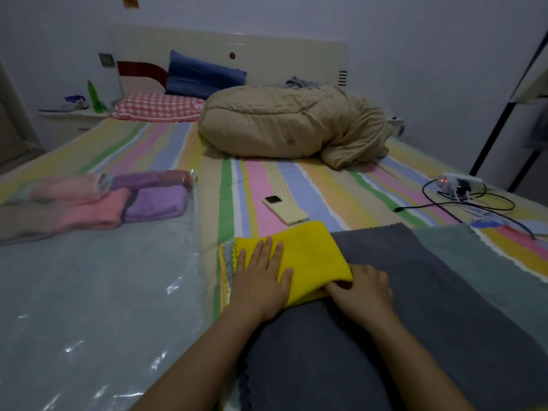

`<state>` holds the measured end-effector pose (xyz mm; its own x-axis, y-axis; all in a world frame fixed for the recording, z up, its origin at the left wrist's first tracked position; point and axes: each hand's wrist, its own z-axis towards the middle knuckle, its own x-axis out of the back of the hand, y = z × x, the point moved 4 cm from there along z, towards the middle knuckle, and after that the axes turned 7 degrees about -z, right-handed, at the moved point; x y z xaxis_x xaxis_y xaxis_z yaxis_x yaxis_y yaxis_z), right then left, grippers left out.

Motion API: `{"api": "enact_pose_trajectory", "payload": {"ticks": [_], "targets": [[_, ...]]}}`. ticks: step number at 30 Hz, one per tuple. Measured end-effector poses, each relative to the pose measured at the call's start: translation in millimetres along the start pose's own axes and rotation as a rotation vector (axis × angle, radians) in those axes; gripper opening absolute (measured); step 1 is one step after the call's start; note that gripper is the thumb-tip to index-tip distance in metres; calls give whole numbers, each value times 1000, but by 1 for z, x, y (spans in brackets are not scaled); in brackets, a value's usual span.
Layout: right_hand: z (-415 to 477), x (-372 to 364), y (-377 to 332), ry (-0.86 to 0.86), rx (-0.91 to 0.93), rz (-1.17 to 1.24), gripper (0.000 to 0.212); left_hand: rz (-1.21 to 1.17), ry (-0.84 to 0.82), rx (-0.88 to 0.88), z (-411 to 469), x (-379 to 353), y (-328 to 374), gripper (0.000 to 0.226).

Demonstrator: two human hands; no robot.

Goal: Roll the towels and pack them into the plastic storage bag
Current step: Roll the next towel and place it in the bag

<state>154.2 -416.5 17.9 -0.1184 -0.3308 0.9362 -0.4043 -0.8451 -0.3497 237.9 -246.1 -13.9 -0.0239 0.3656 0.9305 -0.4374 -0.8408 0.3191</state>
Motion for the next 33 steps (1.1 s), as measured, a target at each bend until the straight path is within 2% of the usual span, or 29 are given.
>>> {"api": "enact_pose_trajectory", "payload": {"ticks": [2,4,5,7,9,11,12,14,16,18,21,23,25,26,28,29,30,32,33], "targets": [[-5,1,-8,-103,14,368,58,16,2,2,1,-2,2,93],[-11,3,-19,-76,-22,848,48,28,17,12,2,-2,2,94],[-14,3,-24,-46,-40,992,46,30,19,13,2,-2,2,94],[-16,-2,-35,28,-51,1077,50,30,11,8,1,-2,3,95],[-18,-4,-50,158,-21,1012,50,4,-4,-11,3,-2,2,95],[-25,-3,-67,279,87,864,46,-133,-65,2,7,6,-2,83],[-29,-5,-77,311,183,767,46,-330,-82,22,10,13,-4,68],[-35,-12,-97,341,398,513,53,-971,-43,184,13,33,-15,33],[-37,-24,-112,388,592,174,56,-1451,31,387,17,46,-35,26],[-38,-33,-119,427,716,-81,51,-1667,-9,489,22,50,-54,27],[-40,-40,-117,369,765,-212,50,-1624,-49,470,28,48,-75,14],[-43,-40,-113,301,754,-211,54,-1445,-51,474,31,43,-89,33],[-45,-36,-110,185,690,-43,57,-1283,-91,459,35,38,-95,49],[-44,-29,-112,122,635,112,55,-1225,-106,452,37,36,-96,50],[-31,-15,-111,174,479,409,40,-1155,-116,454,41,33,-98,51],[-19,-8,-109,212,353,482,32,-1123,-114,444,43,34,-97,50],[-4,-4,-108,158,202,503,30,-1080,-113,435,42,36,-94,49],[15,-7,-110,-146,-39,390,54,-1016,-105,418,39,39,-89,57],[19,-11,-113,-278,-84,324,62,-999,-101,423,38,41,-89,64]]}}
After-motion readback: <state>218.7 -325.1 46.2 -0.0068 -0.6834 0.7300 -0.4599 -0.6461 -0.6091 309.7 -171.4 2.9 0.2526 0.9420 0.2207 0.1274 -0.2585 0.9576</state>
